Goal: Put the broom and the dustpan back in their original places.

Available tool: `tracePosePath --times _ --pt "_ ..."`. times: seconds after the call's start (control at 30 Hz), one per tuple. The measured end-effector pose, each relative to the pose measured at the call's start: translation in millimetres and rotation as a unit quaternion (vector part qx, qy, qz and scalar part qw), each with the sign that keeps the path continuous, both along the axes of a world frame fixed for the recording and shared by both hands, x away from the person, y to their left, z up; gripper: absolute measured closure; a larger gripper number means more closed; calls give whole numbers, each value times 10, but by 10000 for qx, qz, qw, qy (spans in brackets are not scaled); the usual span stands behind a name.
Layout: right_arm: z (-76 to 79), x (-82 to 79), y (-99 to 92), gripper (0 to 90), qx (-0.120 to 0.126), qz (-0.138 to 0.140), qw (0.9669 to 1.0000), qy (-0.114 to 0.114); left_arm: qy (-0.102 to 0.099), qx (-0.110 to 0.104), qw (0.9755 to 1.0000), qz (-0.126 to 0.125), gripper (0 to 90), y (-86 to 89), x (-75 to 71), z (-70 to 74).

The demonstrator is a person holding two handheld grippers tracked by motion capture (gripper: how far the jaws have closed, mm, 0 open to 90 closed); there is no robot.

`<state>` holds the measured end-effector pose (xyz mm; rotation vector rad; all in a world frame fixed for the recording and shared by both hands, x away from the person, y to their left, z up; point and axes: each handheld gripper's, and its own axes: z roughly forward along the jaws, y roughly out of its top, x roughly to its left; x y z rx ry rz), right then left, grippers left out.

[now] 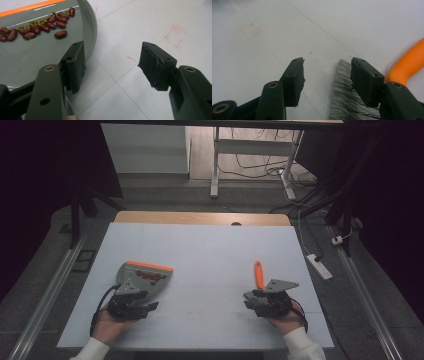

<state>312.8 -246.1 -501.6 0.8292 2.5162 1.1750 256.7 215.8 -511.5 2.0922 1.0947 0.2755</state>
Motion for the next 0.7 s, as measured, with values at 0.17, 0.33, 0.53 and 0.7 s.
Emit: tracePosePath --times 0.17,0.33,0.53,0.7 --pt "7 -5 -7 440 17 13 10000 -45 -41 -46 10000 34 389 11 -10 14" --pt "9 -7 -11 440 14 15 10000 -54 -91 -65 9999 35 389 7 -23 31" --pt "14 -10 -14 440 5 21 10000 -98 -107 -66 9999 36 389 6 -28 34" --pt "11 -10 -12 440 -10 20 10000 -93 -121 -70 9999 38 389 12 -29 37"
